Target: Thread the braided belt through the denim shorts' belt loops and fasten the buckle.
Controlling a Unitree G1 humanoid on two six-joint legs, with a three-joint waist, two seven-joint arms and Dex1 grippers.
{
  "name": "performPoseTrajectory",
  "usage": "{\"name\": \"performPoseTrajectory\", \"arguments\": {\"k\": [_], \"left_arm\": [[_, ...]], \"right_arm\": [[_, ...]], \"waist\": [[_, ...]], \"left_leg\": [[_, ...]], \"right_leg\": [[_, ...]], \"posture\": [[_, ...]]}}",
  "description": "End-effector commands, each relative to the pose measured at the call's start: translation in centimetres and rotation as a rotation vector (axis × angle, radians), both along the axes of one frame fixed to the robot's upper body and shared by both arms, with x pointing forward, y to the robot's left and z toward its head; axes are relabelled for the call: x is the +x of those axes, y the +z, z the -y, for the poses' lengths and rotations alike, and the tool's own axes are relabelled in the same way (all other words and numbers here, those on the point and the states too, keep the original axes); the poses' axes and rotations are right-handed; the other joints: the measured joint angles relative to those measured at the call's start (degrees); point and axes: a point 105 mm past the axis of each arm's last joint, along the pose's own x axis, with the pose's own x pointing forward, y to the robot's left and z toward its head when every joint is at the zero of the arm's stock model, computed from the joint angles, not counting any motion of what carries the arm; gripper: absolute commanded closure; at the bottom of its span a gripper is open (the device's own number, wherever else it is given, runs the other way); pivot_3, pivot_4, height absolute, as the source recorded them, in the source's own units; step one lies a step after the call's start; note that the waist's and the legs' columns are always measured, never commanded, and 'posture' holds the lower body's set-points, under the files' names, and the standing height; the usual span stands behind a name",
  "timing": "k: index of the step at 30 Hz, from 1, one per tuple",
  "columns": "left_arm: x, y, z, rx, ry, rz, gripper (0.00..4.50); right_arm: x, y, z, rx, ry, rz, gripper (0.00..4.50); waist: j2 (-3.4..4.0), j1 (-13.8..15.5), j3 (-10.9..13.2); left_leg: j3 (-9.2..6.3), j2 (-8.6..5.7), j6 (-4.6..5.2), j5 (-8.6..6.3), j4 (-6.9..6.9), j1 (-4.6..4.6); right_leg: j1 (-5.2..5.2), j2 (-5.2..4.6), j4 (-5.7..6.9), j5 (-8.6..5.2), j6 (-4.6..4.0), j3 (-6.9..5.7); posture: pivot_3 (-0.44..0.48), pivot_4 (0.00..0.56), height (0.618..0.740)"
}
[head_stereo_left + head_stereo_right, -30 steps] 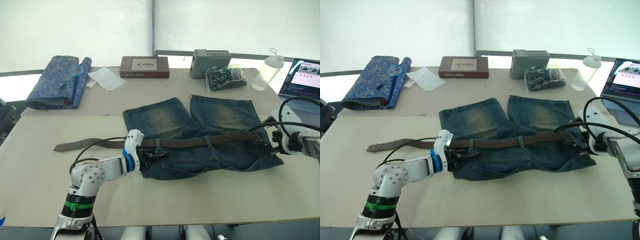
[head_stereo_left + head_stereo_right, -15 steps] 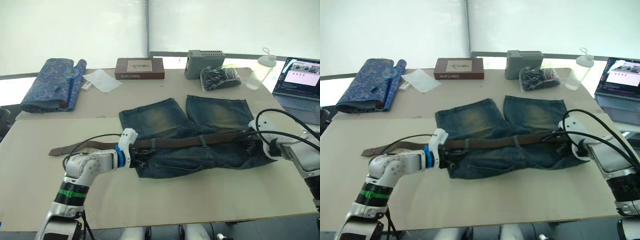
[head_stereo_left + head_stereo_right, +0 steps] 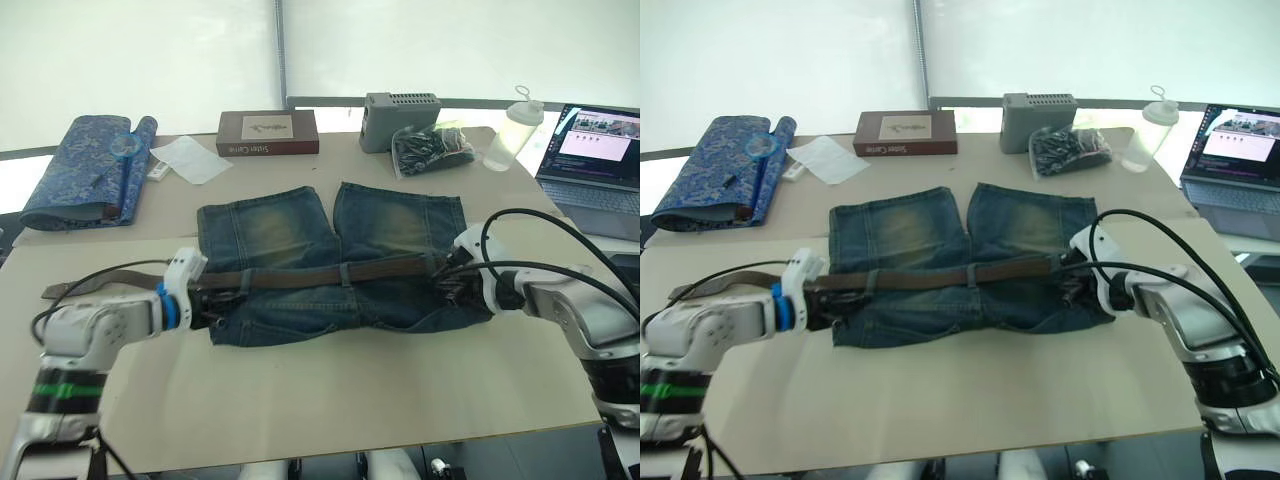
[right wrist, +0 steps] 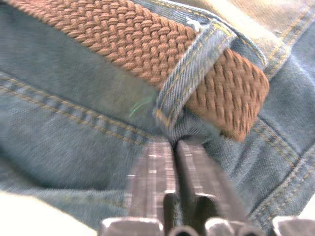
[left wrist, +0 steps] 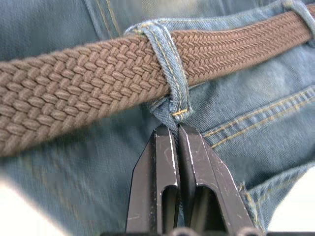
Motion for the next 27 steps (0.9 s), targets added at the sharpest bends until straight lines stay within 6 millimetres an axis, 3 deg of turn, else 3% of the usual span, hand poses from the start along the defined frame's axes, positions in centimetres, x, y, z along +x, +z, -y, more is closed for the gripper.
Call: {"name": "performPoseTrajectory", "arguments": {"k": [1, 5, 7, 10, 15, 21, 27], "left_arm": [[-1.6, 1.3, -1.9, 0.040, 0.054, 0.022, 4.50], [-1.4, 2.1, -3.0, 0.056, 0.113, 0.102, 4.50], [-1.2, 3.5, -2.3, 0.004, 0.073, 0.163, 4.50], [-1.3, 4.1, -1.8, -0.010, 0.030, 0.181, 3.48], [-0.8, 3.7, -2.2, -0.029, 0.045, 0.167, 1.12], [-1.1, 1.9, -2.2, -0.028, 0.047, 0.103, 1.12], [-1.1, 2.3, -1.4, -0.130, 0.060, 0.093, 1.12]], "right_arm": [[-1.4, 1.8, 0.2, 0.030, 0.033, 0.054, 2.54], [-2.0, 1.9, 1.1, 0.017, 0.014, 0.059, 1.19], [-1.5, 1.9, 1.4, 0.000, 0.020, 0.067, 1.19], [-0.3, 1.5, 1.1, 0.014, 0.027, 0.058, 1.16], [0.5, 0.5, -0.7, 0.083, 0.068, -0.033, 1.16], [1.7, -1.0, -0.7, 0.075, 0.035, -0.089, 1.16], [2.3, 0.1, -1.2, 0.169, 0.022, -0.099, 1.16]], "waist": [[0.00, 0.2, 0.0], [0.00, 0.6, 0.0], [-0.01, 0.7, 0.0], [-0.01, 0.7, 0.0], [-0.02, 0.7, 0.0], [-0.02, 0.9, 0.0], [-0.02, 1.2, 0.0]], "left_leg": [[0.00, 0.00, 0.00, -0.01, 0.00, 0.00], [0.01, 0.00, -0.09, 0.00, 0.09, 0.02], [0.01, 0.02, -0.55, -0.19, 0.14, 0.12], [0.03, 0.02, -0.56, -0.18, 0.21, 0.25], [0.08, -0.01, -0.03, 0.11, 0.17, 0.16], [0.08, -0.07, 0.05, 0.06, 0.14, 0.10], [0.06, -0.05, 0.00, 0.08, 0.17, 0.12]], "right_leg": [[-0.01, -0.04, -0.02, 0.00, 0.00, 0.00], [0.06, -0.17, 0.01, 0.01, 0.00, -0.03], [0.18, -0.16, -0.01, 0.05, -0.03, -0.06], [0.32, 0.03, 0.00, 0.04, -0.02, -0.13], [0.23, 0.19, -0.01, 0.05, -0.03, -0.12], [0.18, 0.02, -0.04, 0.06, -0.02, -0.10], [0.18, -0.10, 0.00, 0.09, -0.02, -0.08]], "posture": [[0.000, 0.150, 0.740], [0.000, 0.150, 0.740], [0.000, 0.150, 0.740], [0.000, 0.150, 0.740], [0.000, 0.150, 0.740], [0.000, 0.150, 0.740], [0.000, 0.150, 0.740]]}}
